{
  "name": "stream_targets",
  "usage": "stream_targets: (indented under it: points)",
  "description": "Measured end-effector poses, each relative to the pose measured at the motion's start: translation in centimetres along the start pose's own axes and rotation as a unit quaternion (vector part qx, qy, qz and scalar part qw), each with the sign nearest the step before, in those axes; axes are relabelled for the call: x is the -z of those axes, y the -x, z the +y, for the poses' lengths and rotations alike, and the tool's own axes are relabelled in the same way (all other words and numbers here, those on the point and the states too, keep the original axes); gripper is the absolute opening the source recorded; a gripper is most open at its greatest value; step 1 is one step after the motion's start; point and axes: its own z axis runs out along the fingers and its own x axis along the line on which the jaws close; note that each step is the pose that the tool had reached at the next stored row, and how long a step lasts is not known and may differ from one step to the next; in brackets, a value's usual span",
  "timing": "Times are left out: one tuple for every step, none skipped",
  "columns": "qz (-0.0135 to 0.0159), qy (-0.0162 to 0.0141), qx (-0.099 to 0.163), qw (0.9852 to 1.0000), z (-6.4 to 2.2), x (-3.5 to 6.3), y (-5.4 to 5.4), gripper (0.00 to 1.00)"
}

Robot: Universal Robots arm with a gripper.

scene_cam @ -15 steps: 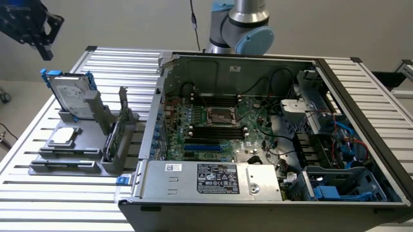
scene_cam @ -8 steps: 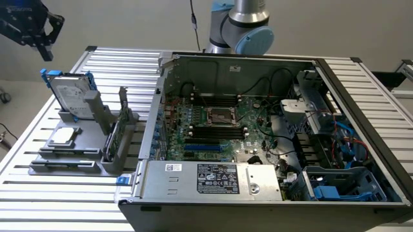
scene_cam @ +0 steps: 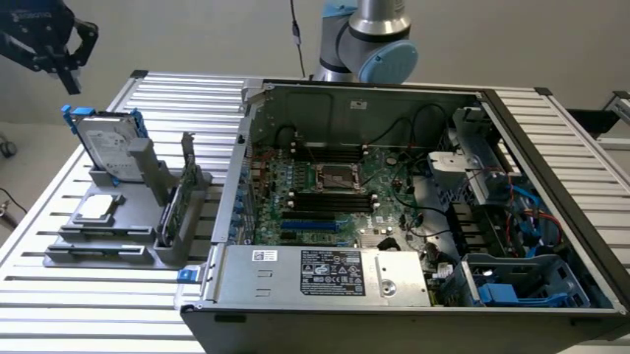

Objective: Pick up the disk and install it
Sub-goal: 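Pick up the disk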

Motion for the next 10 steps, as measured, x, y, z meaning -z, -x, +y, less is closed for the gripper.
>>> stream_targets:
  points:
    - [0.0, -0.0002, 0.009, 1.0, 0.0, -0.01, 0.0, 0.11]
    - [0.0001, -0.0003, 0.018, 0.9998, 0.0, -0.02, 0.0, 0.11]
    - [0.0001, -0.0004, 0.027, 0.9996, 0.0, -0.03, 0.0, 0.11]
    - [0.0001, -0.0006, 0.037, 0.9993, 0.0, -0.04, 0.0, 0.11]
    - [0.0002, -0.0008, 0.045, 0.999, 0.0, -0.05, 0.0, 0.11]
    - [0.0002, -0.0009, 0.055, 0.9985, 0.0, -0.06, 0.0, 0.11]
    - [0.0003, -0.001, 0.063, 0.998, 0.0, -0.07, 0.0, 0.11]
    - [0.0004, -0.0012, 0.073, 0.9974, 0.0, -0.07, 0.0, 0.11]
    - [0.0004, -0.0013, 0.081, 0.9967, 0.0, -0.08, 0.0, 0.11]
    - [0.0004, -0.0015, 0.091, 0.9959, 0.0, -0.09, 0.0, 0.11]
